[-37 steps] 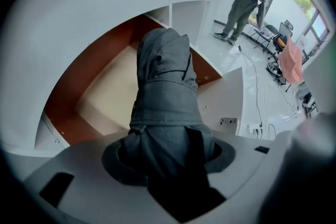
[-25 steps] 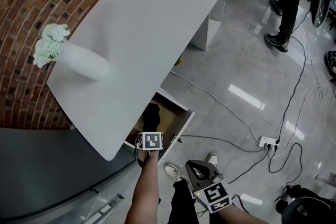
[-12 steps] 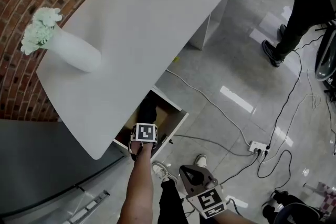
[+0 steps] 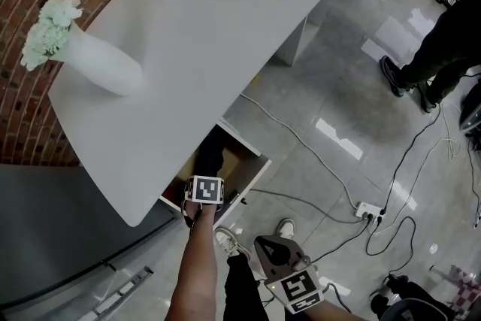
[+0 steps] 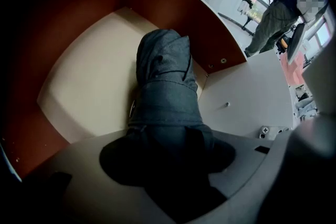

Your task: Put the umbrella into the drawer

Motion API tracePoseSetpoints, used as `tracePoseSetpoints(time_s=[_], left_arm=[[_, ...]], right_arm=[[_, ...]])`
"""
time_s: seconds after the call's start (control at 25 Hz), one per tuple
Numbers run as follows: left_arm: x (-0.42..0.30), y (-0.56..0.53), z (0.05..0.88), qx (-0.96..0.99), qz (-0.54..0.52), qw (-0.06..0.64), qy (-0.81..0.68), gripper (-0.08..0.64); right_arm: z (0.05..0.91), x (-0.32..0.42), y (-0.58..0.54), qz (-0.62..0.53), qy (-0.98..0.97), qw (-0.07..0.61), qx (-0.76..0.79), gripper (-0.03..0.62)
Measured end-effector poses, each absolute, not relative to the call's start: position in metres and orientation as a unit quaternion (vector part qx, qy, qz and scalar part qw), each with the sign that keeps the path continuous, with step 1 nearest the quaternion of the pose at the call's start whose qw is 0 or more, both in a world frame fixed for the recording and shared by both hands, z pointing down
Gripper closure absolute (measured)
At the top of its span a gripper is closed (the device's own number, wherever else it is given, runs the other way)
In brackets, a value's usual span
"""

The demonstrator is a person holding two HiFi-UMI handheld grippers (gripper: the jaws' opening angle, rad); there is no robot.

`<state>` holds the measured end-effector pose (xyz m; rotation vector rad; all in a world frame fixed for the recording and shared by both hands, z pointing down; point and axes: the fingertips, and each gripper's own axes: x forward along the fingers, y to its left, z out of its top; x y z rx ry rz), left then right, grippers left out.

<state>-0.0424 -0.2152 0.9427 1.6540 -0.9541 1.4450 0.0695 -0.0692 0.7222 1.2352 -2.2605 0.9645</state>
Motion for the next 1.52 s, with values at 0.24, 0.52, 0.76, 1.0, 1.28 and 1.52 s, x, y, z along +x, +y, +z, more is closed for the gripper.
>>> tracePoseSetpoints(time_s=[0.24,0.52,0.76,1.0,1.28,1.52], left_arm=[[-0.044,-0.209,0.956,0.635,0.567,0.382,-0.361,0.299],[-0.041,-0.203,0.963,0.628,0.566,0.42,-0.33,0.284],[-0.04,-0.207,0.957,0.644,0.555,0.394,-0.348,0.276],[-0.044,-0.228,0.93,0.651,0.565,0.303,-0.408,0.244],[-0.048,-0.225,0.918,0.663,0.559,0.292,-0.403,0.242],[-0.05,-0.224,0.903,0.676,0.557,0.27,-0.4,0.255]], right_arm=[[0.728,0.072,-0.066,0.35,-0.806,0.199,0.434,0.575],[0.729,0.078,-0.068,0.353,-0.803,0.194,0.439,0.575],[0.721,0.084,-0.066,0.346,-0.802,0.195,0.446,0.575],[0.714,0.081,-0.063,0.339,-0.802,0.196,0.451,0.575],[0.705,0.059,-0.055,0.339,-0.806,0.191,0.445,0.575],[0.697,0.04,-0.045,0.338,-0.81,0.191,0.44,0.575]])
